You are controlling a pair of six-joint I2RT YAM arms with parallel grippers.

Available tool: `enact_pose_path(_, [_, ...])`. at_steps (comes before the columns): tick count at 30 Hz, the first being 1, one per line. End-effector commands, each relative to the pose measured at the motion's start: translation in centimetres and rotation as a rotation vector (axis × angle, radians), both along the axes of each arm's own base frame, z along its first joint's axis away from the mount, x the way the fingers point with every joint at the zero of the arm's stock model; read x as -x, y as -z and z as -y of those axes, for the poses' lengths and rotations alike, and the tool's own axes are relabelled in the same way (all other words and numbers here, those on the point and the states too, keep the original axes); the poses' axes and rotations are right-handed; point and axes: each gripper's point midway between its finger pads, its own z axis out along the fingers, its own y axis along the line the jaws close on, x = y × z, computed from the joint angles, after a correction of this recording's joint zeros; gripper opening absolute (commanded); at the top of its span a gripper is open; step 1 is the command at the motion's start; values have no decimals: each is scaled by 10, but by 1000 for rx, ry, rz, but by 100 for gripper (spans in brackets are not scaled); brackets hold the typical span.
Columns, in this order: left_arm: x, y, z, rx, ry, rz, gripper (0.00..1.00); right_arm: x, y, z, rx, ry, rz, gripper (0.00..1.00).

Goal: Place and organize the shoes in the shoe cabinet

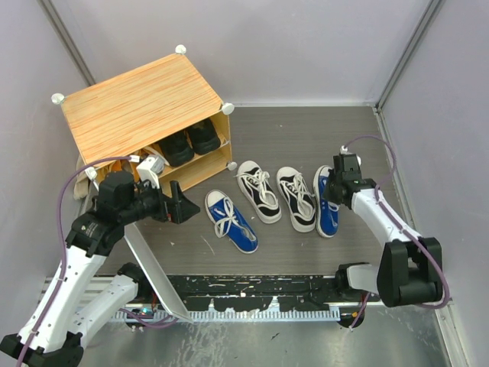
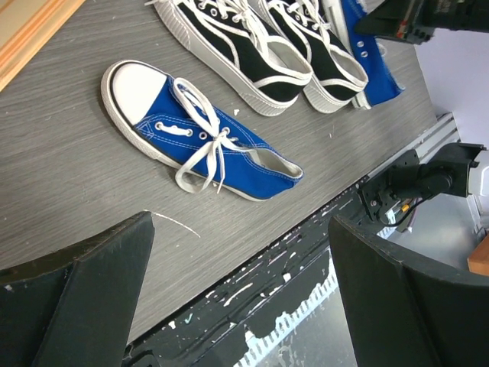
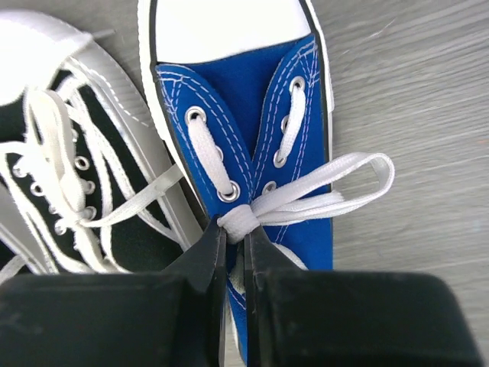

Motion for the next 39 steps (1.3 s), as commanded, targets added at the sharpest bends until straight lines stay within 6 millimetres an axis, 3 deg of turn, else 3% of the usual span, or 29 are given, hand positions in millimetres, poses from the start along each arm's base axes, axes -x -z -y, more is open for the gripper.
enact_pose_path(1, [-3,-26,-2,7,-8,84,98,-27,-94,20,112,27,248,1])
enact_pose_path(3, [-4,-29,-3,5,-14,94,98,-32,-123,16,124,-1,308,1])
enact_pose_path(6, [-4,-33,-5,4,-20,104,98,-36,-151,-11,110,-91,373,1])
enact_pose_path(11, [-1,-43,-8,14,-37,118,98,-32,-177,-88,90,-272,431,1])
enact_pose_path(14, [4,-51,-10,31,-45,129,98,-24,-178,-133,60,-371,448,1])
enact_pose_path(21, [13,-59,-14,50,-58,144,98,8,-136,-219,31,-644,392,1])
enact_pose_path(25, [14,-56,-14,55,-63,139,98,25,-112,-255,85,-769,377,1])
enact_pose_path(39, [18,-57,-17,53,-65,154,98,50,-16,-289,240,-854,204,1])
